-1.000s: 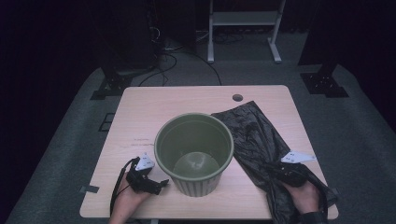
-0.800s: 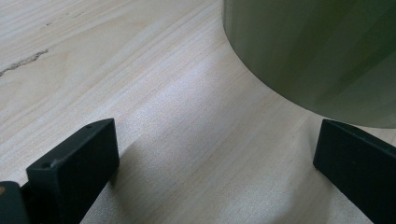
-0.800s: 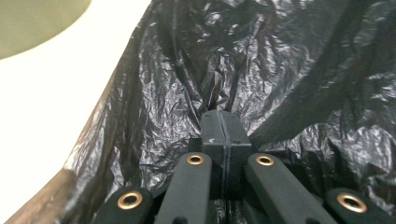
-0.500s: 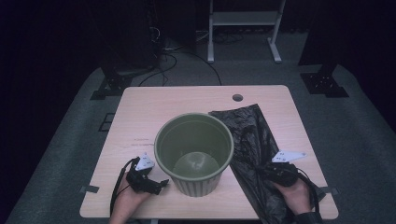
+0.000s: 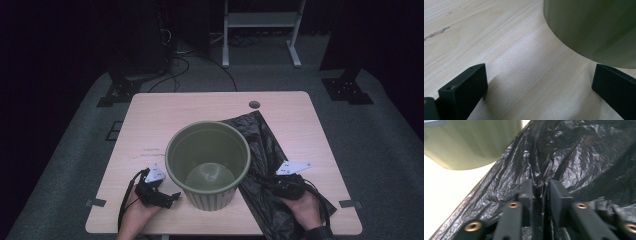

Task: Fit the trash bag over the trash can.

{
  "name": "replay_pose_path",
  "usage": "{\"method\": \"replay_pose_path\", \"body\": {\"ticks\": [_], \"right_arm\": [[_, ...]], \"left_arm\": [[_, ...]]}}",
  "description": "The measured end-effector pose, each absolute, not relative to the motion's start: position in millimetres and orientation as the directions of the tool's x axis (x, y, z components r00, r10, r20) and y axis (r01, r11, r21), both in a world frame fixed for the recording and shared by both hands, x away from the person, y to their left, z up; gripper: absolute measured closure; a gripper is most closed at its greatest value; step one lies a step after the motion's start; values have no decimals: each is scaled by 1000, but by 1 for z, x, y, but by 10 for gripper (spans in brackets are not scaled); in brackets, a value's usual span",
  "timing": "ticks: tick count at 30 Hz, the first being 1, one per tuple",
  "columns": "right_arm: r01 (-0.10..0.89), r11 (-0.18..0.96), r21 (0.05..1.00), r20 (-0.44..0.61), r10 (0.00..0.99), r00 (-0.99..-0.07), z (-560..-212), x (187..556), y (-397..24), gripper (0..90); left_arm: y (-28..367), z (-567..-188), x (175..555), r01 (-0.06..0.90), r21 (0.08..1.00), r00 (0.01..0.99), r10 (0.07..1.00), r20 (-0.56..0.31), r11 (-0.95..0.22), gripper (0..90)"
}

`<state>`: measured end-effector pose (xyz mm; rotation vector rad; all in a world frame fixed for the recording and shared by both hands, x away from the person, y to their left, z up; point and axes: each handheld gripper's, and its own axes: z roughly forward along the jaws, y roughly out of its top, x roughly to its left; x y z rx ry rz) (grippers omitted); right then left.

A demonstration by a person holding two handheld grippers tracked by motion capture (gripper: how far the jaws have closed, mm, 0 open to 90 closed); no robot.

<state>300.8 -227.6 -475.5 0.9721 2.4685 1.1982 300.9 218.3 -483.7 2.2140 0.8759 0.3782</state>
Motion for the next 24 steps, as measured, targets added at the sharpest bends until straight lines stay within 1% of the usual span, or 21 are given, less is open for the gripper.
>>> {"method": "replay_pose_path", "body": {"ticks": [1,2,3,7,8,9,11,14,16,17,21,24], "right_arm": [[465,436,771,80,658,-748,-473,300,-229,627],[465,436,771,80,658,-748,-473,300,-229,627],[472,413,779,84,677,-731,-468,300,-233,543],[484,383,787,68,725,-685,-461,303,-239,397],[484,383,787,68,725,-685,-461,303,-239,397],[497,375,783,42,764,-643,-456,307,-246,340],[506,354,787,48,782,-622,-453,311,-253,320],[530,316,787,75,804,-590,-451,319,-265,317],[543,317,778,77,809,-583,-452,322,-269,310],[558,309,771,69,829,-554,-453,329,-277,297],[578,305,757,54,852,-521,-458,341,-287,297],[599,284,749,79,859,-506,-465,348,-291,297]], "left_arm": [[218,-484,301,477,712,727,687,9,-514,0],[218,-484,301,477,712,727,687,9,-514,0],[218,-484,301,477,712,727,687,9,-514,0],[218,-484,301,477,712,727,687,9,-514,0],[218,-484,301,477,712,727,687,9,-514,0],[218,-484,301,477,712,727,687,9,-514,0],[218,-484,301,477,712,727,687,9,-514,0],[218,-484,301,478,712,727,687,9,-514,0],[218,-484,301,477,712,727,687,9,-514,0],[218,-484,301,478,712,727,687,9,-514,0],[218,-484,301,478,712,727,687,9,-514,0],[218,-484,301,478,712,727,687,9,-514,0]]}}
